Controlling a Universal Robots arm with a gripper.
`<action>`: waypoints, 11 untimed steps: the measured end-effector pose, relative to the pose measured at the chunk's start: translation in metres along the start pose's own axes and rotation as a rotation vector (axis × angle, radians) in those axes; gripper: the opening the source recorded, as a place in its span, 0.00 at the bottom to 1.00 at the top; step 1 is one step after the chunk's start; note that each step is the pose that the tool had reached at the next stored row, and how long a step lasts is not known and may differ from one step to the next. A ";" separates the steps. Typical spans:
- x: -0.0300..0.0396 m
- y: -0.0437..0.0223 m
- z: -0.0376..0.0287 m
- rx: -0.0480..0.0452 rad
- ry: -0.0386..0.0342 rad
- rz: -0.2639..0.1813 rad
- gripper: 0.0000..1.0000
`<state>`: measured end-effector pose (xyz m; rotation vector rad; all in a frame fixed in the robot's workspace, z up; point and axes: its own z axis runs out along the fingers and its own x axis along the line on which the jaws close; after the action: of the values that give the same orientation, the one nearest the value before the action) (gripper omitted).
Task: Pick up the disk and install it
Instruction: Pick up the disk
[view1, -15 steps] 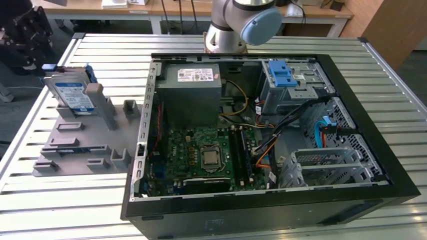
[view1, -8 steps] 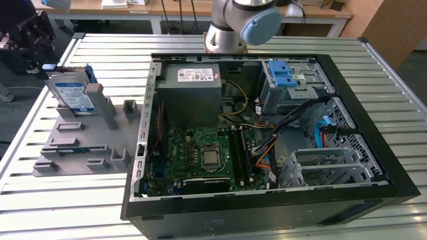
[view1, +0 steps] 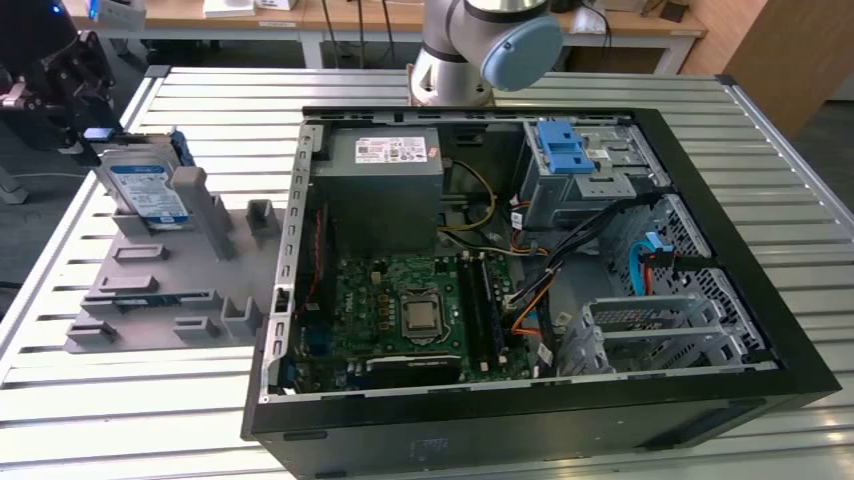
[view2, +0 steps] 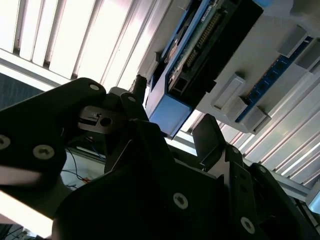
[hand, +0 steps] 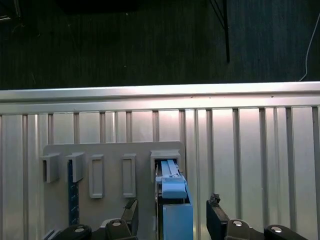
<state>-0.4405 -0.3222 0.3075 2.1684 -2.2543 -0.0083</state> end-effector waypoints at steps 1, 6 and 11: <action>0.0000 0.0000 0.0000 0.0000 0.0000 0.000 0.63; 0.0000 0.0001 0.0019 0.0004 -0.0002 0.000 0.56; 0.0000 0.0009 0.0082 0.0016 -0.0001 0.000 0.56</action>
<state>-0.4415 -0.3222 0.2994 2.1691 -2.2552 -0.0066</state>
